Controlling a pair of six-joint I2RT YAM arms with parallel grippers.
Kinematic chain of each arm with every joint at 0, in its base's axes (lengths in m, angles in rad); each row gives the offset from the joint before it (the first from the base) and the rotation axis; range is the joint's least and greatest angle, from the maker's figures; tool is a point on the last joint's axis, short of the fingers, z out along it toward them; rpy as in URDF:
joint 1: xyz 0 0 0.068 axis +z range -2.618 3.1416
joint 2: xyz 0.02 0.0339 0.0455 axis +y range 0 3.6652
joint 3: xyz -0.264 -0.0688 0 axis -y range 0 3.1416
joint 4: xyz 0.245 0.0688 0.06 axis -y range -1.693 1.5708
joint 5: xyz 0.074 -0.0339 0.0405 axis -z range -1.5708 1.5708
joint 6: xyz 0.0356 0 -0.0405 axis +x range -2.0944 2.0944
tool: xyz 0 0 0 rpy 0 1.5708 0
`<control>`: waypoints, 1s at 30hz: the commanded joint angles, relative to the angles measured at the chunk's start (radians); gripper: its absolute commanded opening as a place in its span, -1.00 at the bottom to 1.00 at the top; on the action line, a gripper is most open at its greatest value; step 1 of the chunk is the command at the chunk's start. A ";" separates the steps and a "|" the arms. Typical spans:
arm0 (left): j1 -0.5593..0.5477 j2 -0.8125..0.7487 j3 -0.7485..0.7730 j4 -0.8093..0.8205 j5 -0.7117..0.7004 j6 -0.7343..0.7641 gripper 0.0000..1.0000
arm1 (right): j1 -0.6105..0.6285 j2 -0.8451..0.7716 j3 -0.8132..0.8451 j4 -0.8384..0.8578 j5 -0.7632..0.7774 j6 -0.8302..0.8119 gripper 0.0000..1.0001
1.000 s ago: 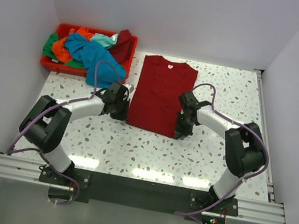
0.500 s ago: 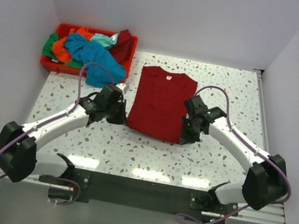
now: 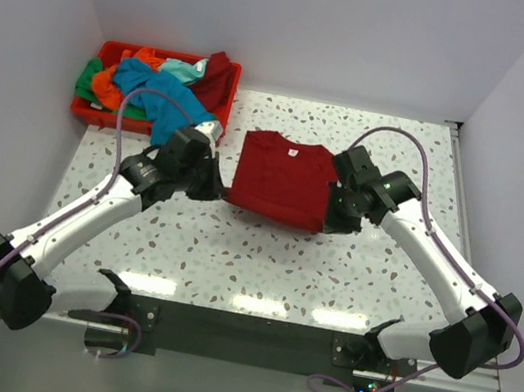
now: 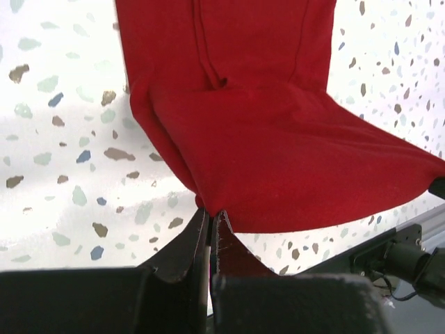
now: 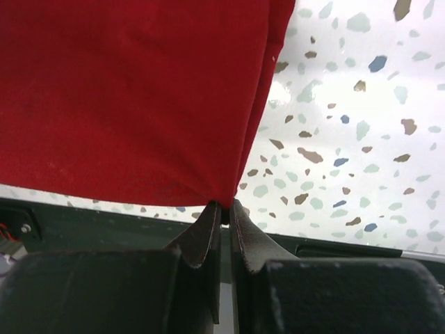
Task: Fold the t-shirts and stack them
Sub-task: Fold the tshirt
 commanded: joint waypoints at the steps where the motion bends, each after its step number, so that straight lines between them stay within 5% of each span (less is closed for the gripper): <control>1: 0.010 0.050 0.084 0.019 -0.047 0.014 -1.00 | -0.017 0.044 0.073 -0.028 0.079 0.005 -1.00; 30: 0.188 0.547 0.433 0.277 0.128 0.150 -1.00 | -0.259 0.536 0.558 0.096 0.126 -0.201 -1.00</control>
